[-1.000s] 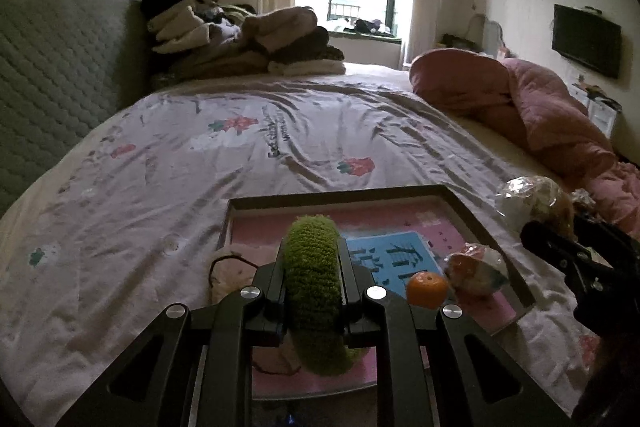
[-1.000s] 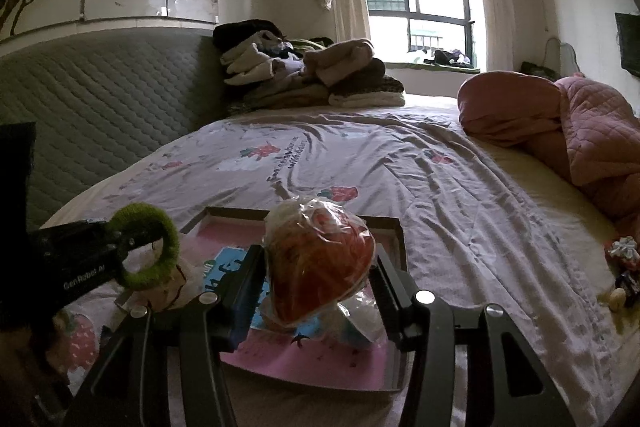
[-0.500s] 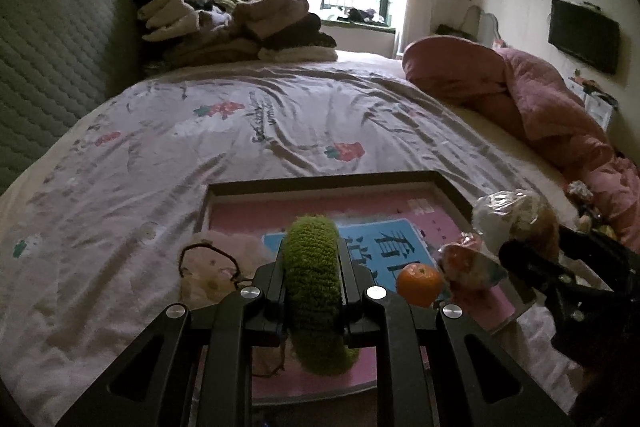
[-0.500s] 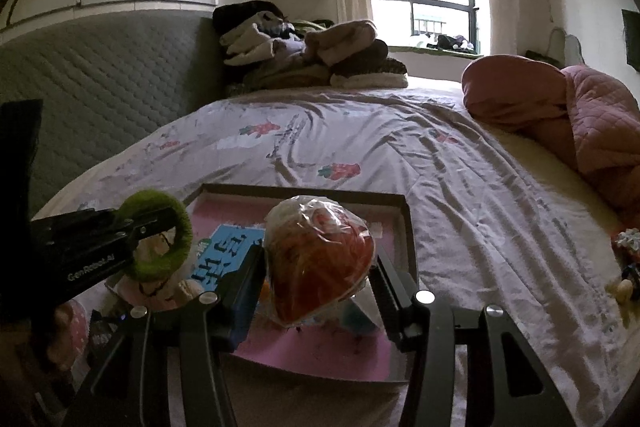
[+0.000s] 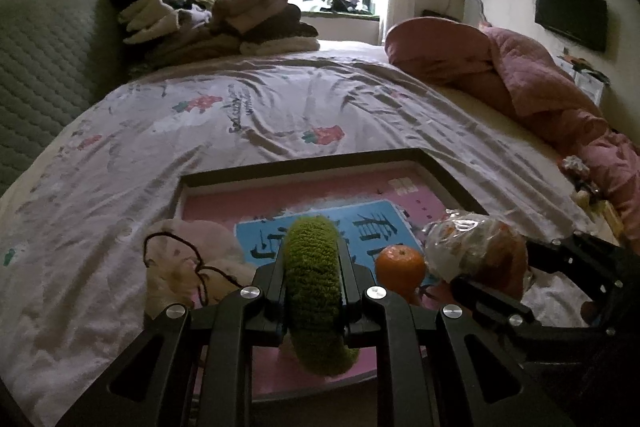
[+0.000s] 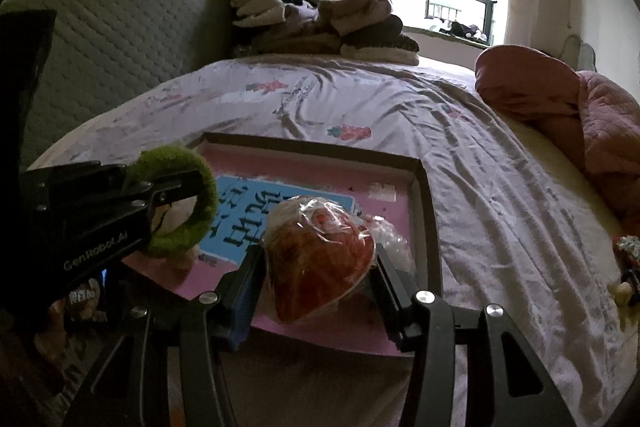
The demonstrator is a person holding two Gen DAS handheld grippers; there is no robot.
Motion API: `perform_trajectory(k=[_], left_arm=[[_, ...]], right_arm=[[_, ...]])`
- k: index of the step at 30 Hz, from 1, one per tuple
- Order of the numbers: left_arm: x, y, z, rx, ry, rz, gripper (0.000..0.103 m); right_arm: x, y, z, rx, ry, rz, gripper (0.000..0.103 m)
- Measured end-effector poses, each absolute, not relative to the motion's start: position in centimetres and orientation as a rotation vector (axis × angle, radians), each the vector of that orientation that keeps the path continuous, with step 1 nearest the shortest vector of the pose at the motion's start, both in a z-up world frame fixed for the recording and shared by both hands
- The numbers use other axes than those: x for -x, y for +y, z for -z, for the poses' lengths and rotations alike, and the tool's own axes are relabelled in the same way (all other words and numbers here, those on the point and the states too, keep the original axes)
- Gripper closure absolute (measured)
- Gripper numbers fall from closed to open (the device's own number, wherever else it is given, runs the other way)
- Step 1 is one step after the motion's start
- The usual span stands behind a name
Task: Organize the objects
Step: 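Carry the green ring with the left tool while the right tool carries the red ball over the tray, then lower and open the left tool on the green ring while the right tool releases the wrapped ball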
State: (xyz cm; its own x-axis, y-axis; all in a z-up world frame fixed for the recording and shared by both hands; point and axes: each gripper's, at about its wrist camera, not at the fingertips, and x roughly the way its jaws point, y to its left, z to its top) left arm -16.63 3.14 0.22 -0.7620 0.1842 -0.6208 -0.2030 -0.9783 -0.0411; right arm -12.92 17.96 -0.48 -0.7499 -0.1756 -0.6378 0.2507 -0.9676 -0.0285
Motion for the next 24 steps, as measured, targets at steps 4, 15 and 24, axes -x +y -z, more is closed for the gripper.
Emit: perform_trajectory(k=[4,15,24], left_arm=[[16.6,3.9,0.3,0.974,0.082,-2.757,0.085],[16.8,5.3,1.6,1.014,0.096,-2.691,0.085],[17.2,5.3,2.7,1.072,0.139,-2.69,0.085]], right_arm=[[12.9,18.1,1.0,-1.006,0.174,2.726,0.051],[12.8,18.0,1.6,-1.04,0.201,2.714,0.051],[12.7,18.0,2.1,-1.05,0.218,2.715,0.05]])
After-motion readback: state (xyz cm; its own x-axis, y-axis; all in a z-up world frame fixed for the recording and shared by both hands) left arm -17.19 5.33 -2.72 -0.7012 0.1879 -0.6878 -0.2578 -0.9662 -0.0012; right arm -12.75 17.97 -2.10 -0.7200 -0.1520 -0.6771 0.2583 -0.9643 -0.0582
